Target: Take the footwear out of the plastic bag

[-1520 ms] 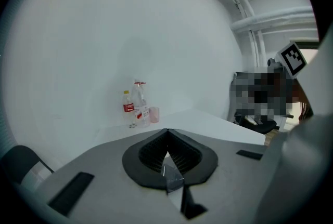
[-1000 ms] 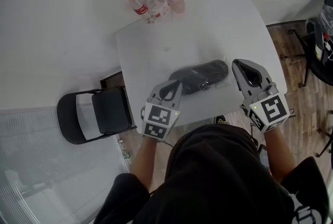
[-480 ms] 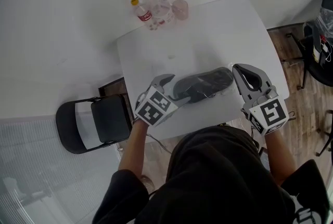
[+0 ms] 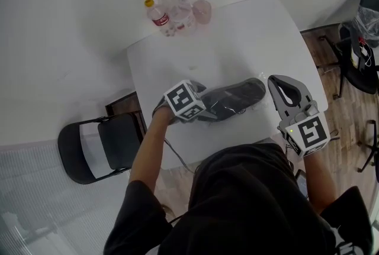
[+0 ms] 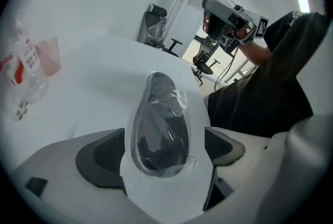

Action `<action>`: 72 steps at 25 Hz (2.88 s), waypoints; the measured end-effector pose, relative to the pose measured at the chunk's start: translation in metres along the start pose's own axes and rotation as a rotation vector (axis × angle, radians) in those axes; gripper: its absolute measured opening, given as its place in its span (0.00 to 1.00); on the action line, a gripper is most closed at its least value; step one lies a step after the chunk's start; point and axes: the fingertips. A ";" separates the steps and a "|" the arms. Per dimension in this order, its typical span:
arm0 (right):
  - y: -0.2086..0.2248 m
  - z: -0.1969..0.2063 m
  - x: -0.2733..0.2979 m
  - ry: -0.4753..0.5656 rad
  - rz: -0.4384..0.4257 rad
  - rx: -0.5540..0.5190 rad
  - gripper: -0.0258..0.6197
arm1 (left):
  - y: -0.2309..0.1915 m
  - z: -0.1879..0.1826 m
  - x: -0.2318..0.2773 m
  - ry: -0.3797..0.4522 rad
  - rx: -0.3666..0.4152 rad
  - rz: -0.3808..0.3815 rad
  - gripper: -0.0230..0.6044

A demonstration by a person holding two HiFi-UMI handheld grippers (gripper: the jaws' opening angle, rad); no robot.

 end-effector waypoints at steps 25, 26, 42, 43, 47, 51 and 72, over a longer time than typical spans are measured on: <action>0.007 0.024 0.009 -0.031 -0.009 0.064 0.07 | 0.000 0.018 0.048 -0.217 -0.050 0.106 0.46; 0.006 0.024 0.010 -0.032 -0.013 0.062 0.07 | -0.001 0.018 0.049 -0.206 -0.073 0.101 0.45; 0.026 0.019 -0.006 -0.010 0.015 0.064 0.07 | -0.030 -0.015 -0.020 0.251 -0.074 -0.083 0.27; 0.029 0.015 -0.008 -0.008 0.011 0.050 0.07 | -0.031 -0.018 -0.028 0.280 -0.057 -0.106 0.27; 0.042 -0.008 -0.021 -0.006 -0.023 -0.022 0.07 | -0.030 -0.024 -0.064 0.374 0.036 -0.213 0.27; 0.049 -0.045 -0.028 -0.024 -0.124 -0.112 0.07 | -0.027 -0.030 -0.106 0.488 0.117 -0.292 0.27; 0.000 -0.120 -0.025 -0.179 -0.501 -0.371 0.07 | 0.000 -0.050 -0.203 0.726 0.265 -0.472 0.27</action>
Point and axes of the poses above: the fingertips, and each gripper's own axes: x forward along the fingers, y to its right, z out of its underside, and after that the axes turned 15 degrees about -z, right-handed
